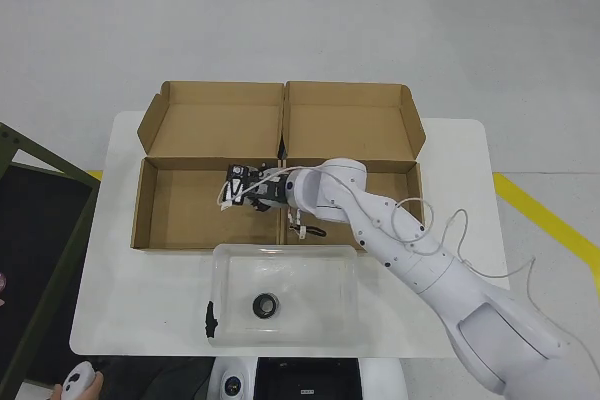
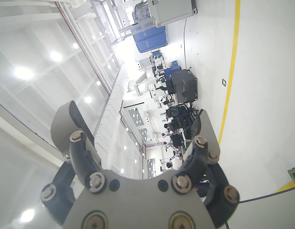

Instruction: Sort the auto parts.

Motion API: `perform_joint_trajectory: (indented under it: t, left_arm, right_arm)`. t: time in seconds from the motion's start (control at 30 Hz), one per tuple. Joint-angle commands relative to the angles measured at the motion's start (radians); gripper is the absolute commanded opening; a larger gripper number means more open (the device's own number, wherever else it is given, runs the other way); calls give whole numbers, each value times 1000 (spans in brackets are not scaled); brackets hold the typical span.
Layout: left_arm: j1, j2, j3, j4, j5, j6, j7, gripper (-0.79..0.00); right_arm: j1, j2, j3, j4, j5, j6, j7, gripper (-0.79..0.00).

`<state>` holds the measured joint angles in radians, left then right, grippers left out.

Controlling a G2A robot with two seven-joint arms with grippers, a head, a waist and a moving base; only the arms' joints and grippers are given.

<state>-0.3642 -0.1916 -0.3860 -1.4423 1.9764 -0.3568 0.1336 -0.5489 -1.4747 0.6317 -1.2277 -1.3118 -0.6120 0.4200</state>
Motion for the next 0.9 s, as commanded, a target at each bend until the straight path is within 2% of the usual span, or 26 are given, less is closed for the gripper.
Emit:
perform_joint_trajectory:
  t: [0.0, 0.47, 0.87]
  left_arm:
    - [0, 0, 0, 0, 0, 0, 0, 0]
    - [0, 0, 0, 0, 0, 0, 0, 0]
    - [0, 0, 0, 0, 0, 0, 0, 0]
  right_arm:
    - [-21, 9, 17, -50, 1, -17, 14, -434]
    - [-294, 94, 154, -455, -5, -137, 137, -431]
    - [-491, 142, 197, -659, -38, -214, 172, -422]
